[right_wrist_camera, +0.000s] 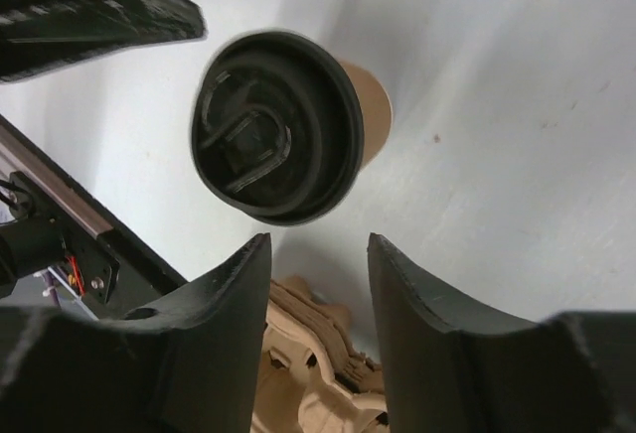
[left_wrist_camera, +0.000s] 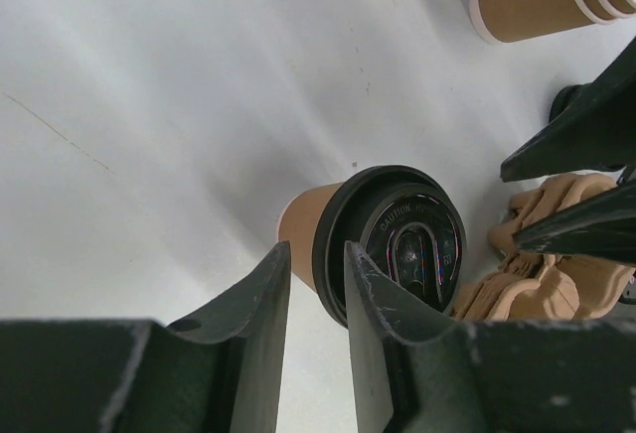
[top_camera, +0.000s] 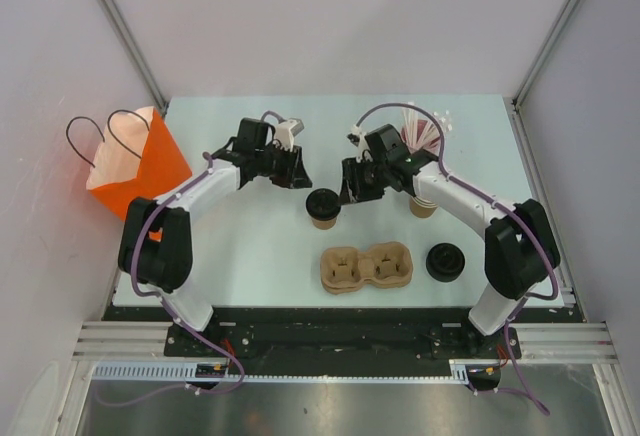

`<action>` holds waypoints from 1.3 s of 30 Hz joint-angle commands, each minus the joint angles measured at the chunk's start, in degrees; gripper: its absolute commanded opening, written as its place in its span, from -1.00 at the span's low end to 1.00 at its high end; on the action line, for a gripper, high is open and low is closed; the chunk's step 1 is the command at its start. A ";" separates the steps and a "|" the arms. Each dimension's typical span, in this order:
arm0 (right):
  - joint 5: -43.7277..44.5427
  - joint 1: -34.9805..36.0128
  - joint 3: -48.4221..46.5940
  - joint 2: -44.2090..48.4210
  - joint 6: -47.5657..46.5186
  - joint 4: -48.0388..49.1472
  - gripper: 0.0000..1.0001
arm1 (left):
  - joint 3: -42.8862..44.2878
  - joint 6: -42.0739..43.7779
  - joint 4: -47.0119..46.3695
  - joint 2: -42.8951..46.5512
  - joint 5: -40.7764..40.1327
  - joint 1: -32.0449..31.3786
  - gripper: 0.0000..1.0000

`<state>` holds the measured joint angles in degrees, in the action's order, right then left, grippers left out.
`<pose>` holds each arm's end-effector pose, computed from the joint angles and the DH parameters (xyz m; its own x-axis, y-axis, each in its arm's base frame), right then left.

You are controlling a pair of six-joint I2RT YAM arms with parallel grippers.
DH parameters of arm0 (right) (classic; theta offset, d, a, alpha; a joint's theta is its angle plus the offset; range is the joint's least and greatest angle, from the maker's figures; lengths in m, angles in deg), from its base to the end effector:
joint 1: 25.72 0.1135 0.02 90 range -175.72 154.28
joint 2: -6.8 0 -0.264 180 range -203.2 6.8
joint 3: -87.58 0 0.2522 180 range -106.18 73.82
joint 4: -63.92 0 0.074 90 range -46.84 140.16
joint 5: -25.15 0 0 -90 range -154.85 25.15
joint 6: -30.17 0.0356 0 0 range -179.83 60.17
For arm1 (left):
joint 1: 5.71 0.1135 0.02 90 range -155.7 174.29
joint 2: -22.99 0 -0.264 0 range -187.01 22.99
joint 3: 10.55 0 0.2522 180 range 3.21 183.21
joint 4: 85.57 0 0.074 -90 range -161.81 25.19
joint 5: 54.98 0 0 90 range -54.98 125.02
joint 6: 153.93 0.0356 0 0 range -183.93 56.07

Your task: Pack the takeout coffee

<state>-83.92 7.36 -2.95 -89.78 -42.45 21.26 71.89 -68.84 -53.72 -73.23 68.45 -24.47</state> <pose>0.3054 0.2128 0.2683 -0.8089 -0.1900 -0.5564 -0.4766 0.7660 0.4314 0.3403 -0.1363 0.2417 -0.7286 0.1720 -0.6630 0.5729 0.6836 -0.4522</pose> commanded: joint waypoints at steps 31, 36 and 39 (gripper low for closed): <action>-6.33 -0.47 7.69 -4.14 8.45 10.09 -0.31 | -2.94 0.60 -0.51 -1.68 7.35 -0.31 -0.38; -6.24 -0.47 7.69 -4.76 9.07 11.41 -0.31 | -3.03 0.42 -0.60 -3.35 7.62 -0.83 -0.39; -5.89 -0.74 7.69 -5.29 9.24 11.77 -0.35 | -3.03 0.16 -0.60 -4.32 7.44 -0.84 -0.50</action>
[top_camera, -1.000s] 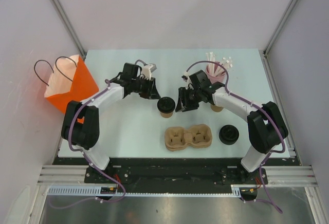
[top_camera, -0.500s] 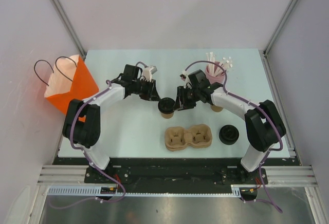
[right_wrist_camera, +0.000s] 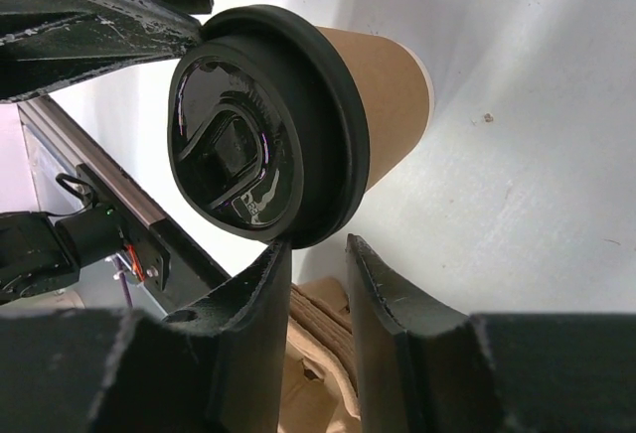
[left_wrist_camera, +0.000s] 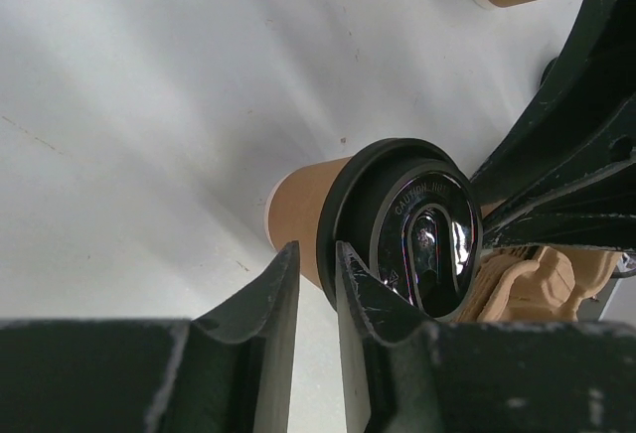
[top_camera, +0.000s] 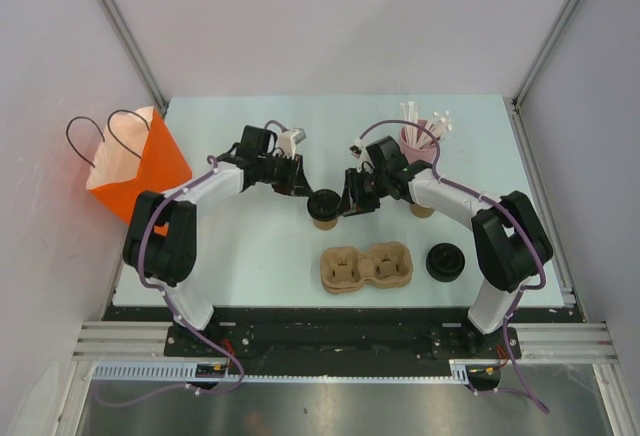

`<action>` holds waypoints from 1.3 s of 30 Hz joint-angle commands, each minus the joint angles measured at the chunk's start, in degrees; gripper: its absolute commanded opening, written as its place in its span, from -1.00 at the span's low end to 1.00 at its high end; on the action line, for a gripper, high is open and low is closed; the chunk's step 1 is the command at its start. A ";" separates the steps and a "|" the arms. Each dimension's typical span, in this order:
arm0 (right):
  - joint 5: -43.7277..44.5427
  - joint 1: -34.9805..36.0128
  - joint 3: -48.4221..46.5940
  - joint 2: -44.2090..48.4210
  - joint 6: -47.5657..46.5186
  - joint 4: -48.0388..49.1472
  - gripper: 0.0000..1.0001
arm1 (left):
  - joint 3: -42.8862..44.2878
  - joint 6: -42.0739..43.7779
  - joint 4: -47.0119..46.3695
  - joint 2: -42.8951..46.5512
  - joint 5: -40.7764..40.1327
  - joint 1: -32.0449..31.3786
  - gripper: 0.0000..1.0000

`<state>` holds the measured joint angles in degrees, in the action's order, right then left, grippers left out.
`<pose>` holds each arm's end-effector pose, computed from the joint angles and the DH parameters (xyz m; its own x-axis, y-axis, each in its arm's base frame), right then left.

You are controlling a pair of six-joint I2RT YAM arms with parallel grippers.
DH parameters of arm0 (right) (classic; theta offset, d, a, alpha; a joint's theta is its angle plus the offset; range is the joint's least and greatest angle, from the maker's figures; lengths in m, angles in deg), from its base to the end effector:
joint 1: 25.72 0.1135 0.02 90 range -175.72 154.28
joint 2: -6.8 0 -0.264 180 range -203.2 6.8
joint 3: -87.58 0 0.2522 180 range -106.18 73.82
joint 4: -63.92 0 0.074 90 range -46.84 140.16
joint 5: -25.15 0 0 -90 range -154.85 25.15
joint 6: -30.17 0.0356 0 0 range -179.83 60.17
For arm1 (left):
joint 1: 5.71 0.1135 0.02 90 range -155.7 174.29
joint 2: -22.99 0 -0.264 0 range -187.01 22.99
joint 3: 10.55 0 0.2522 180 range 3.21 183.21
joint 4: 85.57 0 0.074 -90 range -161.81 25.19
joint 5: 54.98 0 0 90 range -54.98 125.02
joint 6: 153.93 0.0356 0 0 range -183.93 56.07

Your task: Pack the takeout coffee

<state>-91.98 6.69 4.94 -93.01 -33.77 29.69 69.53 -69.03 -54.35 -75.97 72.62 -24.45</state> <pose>0.3052 0.2130 0.2166 -0.9078 -0.1132 -0.4039 -0.3544 0.7220 0.5942 0.3390 -0.1379 0.2143 -0.7792 0.1900 -0.5973 0.5581 0.6440 -0.5233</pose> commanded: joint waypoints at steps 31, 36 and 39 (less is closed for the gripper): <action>2.17 -3.22 13.06 -8.03 3.20 12.56 -1.00 | -9.90 2.99 0.04 -3.79 3.00 -1.82 -0.84; 2.79 -4.28 14.48 -10.13 3.38 13.96 -1.00 | -10.16 3.52 0.04 -3.87 2.83 -2.17 -0.84; 3.23 -4.63 15.18 -10.93 3.47 14.40 -1.00 | -10.16 3.70 0.04 -3.96 2.56 -2.26 -0.85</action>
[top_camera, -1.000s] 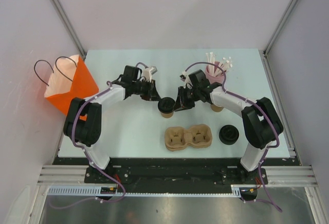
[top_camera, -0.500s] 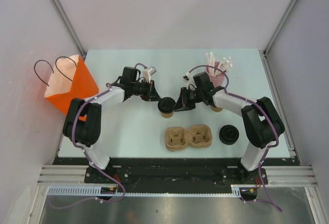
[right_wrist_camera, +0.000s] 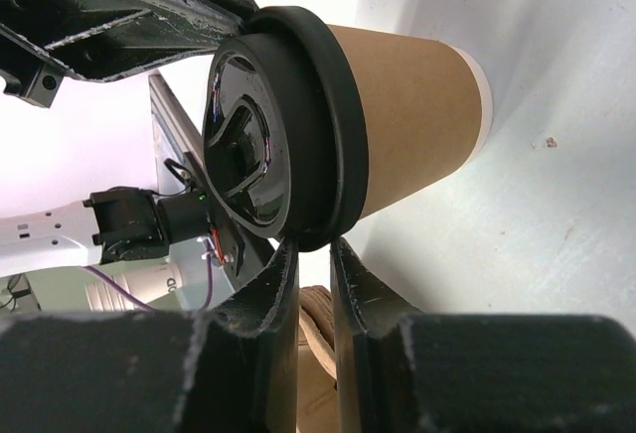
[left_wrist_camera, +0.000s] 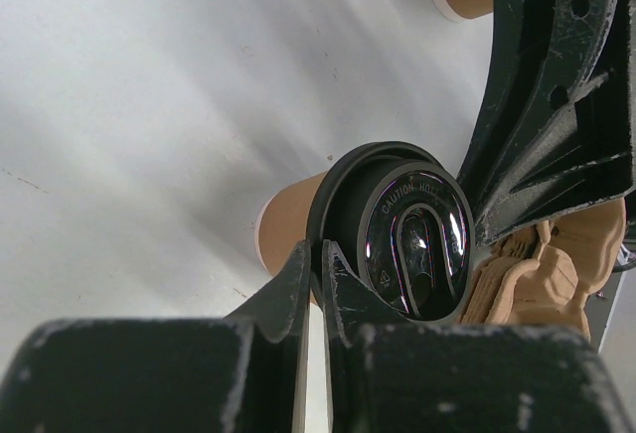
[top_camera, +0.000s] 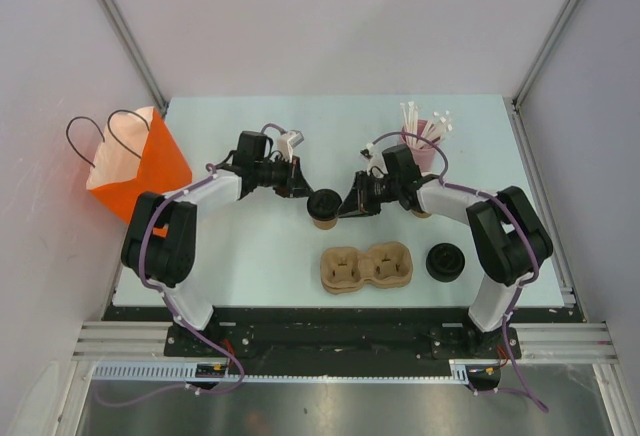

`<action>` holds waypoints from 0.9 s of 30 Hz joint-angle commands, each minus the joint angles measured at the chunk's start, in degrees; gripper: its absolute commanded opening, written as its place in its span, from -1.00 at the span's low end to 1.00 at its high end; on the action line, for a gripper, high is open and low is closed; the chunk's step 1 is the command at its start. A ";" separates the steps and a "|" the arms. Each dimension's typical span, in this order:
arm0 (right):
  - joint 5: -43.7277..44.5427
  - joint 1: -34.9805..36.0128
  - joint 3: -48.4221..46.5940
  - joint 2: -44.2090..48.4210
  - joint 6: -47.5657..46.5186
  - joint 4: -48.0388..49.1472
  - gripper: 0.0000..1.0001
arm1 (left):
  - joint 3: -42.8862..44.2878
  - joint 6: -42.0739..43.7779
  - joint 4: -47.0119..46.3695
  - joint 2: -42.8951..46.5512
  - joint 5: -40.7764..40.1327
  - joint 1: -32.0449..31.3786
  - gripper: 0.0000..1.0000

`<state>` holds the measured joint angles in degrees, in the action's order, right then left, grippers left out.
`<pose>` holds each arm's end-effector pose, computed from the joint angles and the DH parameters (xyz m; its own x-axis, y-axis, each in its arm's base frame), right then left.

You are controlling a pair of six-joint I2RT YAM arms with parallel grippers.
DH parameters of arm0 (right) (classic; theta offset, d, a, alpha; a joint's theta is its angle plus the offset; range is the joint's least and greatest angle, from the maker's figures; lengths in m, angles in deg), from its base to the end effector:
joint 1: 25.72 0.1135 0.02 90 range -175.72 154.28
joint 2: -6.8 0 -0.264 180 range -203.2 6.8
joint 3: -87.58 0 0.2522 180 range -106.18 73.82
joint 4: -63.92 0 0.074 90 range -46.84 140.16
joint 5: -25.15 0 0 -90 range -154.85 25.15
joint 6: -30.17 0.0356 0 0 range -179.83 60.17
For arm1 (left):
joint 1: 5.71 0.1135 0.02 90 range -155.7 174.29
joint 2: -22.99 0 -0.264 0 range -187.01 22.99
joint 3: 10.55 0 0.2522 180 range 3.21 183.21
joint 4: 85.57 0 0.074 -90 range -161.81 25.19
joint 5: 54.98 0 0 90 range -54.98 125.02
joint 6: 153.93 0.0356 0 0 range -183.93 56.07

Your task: Pack the takeout coffee

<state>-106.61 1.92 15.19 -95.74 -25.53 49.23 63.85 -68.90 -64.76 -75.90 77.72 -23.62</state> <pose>0.3139 0.1911 0.1736 -0.9468 -0.0213 -0.3211 -0.2795 0.5493 0.7875 0.3359 -0.1339 0.1986 -0.7327 0.1699 -0.6590 0.6187 0.5695 -0.5412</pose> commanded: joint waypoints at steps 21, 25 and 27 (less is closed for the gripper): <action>19.52 -0.83 7.74 -10.04 -3.90 -2.41 -1.00 | -4.83 4.80 10.09 -2.71 -5.69 -4.06 -0.88; 18.82 -0.13 7.66 -8.21 -3.89 -2.06 -1.00 | -4.66 4.80 10.09 -1.93 -4.82 -4.06 -0.88; 19.08 0.13 7.04 -4.97 -4.24 -2.93 -1.00 | -3.52 4.62 10.09 -0.96 -4.29 -4.06 -0.87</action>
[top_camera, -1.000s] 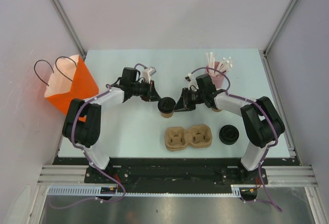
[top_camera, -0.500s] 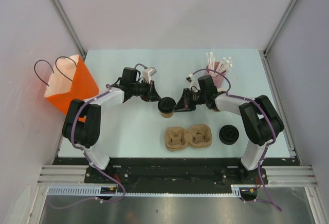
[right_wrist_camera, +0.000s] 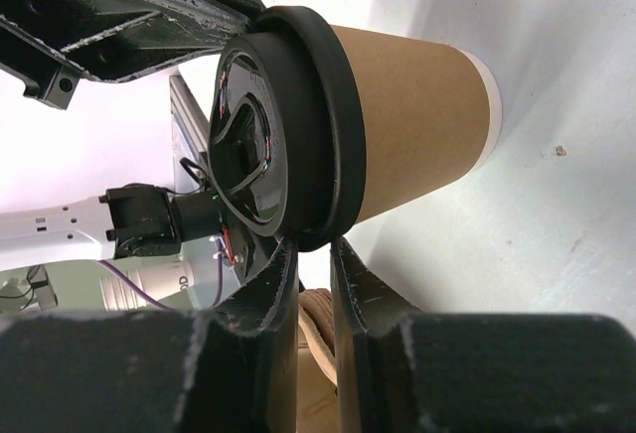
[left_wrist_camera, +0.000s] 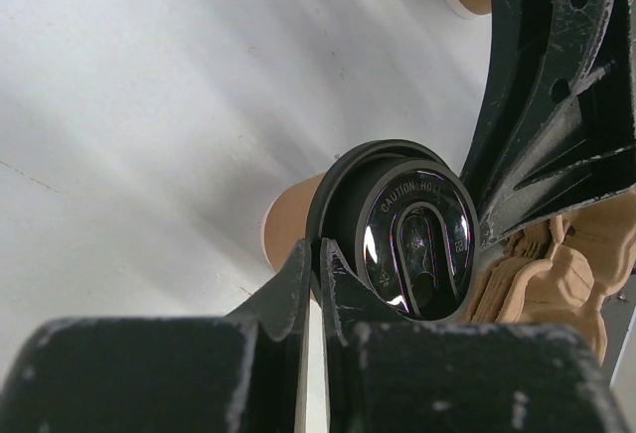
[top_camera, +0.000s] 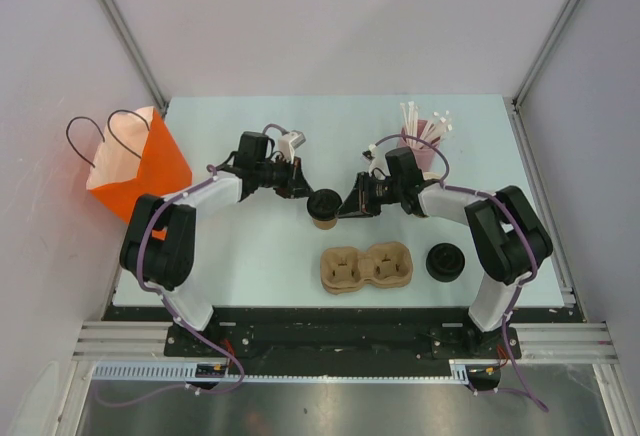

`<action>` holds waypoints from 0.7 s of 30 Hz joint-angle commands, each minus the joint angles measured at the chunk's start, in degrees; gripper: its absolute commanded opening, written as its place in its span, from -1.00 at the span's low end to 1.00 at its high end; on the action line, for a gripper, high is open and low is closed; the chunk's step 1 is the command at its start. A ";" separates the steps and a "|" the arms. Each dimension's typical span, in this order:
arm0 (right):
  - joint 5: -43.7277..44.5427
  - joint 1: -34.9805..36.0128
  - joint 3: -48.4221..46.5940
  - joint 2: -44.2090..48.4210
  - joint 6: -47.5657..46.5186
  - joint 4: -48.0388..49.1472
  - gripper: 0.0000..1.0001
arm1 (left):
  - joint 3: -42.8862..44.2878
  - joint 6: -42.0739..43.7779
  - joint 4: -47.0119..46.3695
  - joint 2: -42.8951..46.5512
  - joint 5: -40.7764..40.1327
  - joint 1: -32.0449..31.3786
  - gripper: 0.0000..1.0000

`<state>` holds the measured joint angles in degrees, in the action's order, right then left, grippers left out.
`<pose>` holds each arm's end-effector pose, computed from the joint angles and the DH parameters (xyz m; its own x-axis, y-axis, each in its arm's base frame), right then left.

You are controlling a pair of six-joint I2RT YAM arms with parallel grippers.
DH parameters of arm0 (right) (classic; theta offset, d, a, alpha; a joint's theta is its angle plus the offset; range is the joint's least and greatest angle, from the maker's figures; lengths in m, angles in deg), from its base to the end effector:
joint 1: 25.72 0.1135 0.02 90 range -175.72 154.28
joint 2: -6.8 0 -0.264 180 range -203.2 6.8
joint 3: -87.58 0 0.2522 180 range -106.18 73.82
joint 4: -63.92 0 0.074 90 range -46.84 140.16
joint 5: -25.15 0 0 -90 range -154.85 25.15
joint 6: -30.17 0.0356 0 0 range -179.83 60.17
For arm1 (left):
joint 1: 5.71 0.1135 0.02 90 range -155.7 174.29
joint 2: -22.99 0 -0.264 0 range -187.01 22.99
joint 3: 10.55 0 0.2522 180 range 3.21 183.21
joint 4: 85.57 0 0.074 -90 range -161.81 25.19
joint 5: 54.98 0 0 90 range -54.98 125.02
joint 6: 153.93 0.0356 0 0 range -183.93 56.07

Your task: Pack the takeout coffee

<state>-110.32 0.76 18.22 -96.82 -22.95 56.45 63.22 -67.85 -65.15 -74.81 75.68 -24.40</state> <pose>0.3149 0.1852 0.1622 -0.9500 -0.0031 -0.3122 -0.2735 0.4905 0.8274 0.3319 -0.1368 0.2016 -0.7085 0.1849 -0.6810 0.6367 0.5835 -0.5040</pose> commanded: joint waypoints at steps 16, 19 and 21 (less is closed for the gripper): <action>19.19 2.00 -1.80 5.61 -4.63 -9.19 -0.83 | 0.72 1.46 10.40 1.03 -1.82 -3.54 -0.82; 18.67 1.91 -1.80 6.40 -4.36 -8.92 -0.71 | 1.51 1.38 10.40 1.73 -2.34 -3.45 -0.81; 18.49 1.73 -1.97 7.11 -4.45 -8.92 -0.66 | 1.95 1.55 10.57 2.00 -2.61 -3.45 -0.81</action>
<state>-99.94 3.14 17.09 -90.65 -23.89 49.47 64.64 -67.44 -61.52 -73.67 72.32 -25.58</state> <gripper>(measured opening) 0.173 0.097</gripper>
